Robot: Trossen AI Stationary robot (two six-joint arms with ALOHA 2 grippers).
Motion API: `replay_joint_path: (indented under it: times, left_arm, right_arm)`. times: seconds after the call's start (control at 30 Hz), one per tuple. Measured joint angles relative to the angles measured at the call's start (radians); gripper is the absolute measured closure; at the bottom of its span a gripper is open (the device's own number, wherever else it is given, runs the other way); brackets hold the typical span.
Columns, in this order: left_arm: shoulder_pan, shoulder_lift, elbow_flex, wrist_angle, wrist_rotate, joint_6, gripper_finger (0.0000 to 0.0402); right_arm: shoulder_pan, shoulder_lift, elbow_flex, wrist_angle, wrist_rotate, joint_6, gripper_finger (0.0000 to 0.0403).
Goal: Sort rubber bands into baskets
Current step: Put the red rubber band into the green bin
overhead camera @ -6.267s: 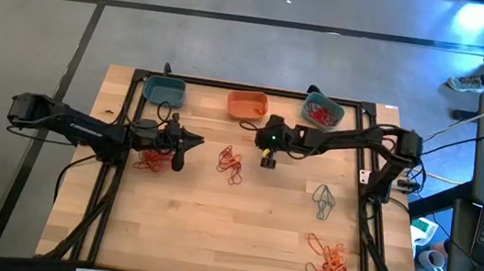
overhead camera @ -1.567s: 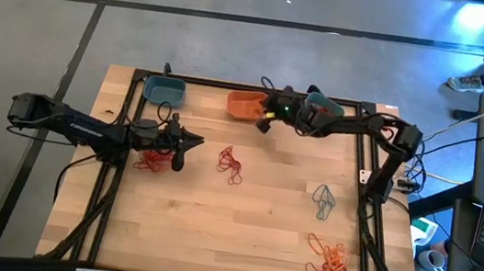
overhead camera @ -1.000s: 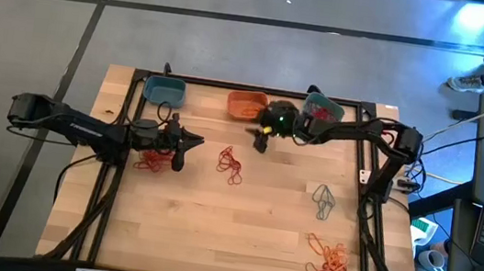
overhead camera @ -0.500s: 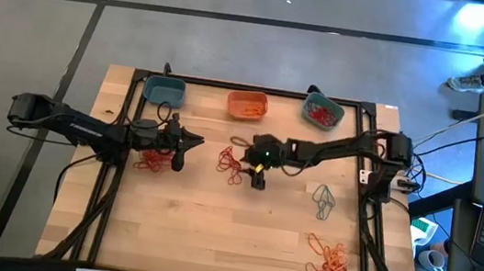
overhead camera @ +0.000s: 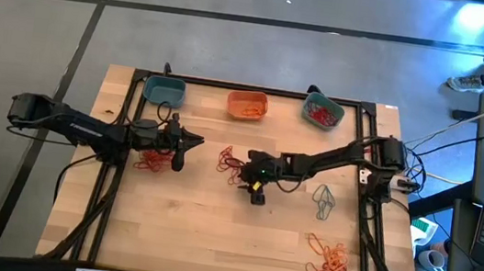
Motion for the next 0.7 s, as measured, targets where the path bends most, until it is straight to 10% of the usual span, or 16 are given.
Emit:
replay_joint_path:
  times: [0.37, 0.7]
  left_arm:
    - [0.000, 0.000, 0.000, -0.004, 0.000, 0.000, 0.0356]
    - [0.000, 0.000, 0.000, 0.000, 0.000, 0.000, 0.0356]
  right_arm:
    - [-0.004, 0.071, 0.003, 0.043, -0.032, -0.024, 0.0238]
    - [-0.026, 0.072, 0.004, 0.011, -0.016, -0.094, 0.0388]
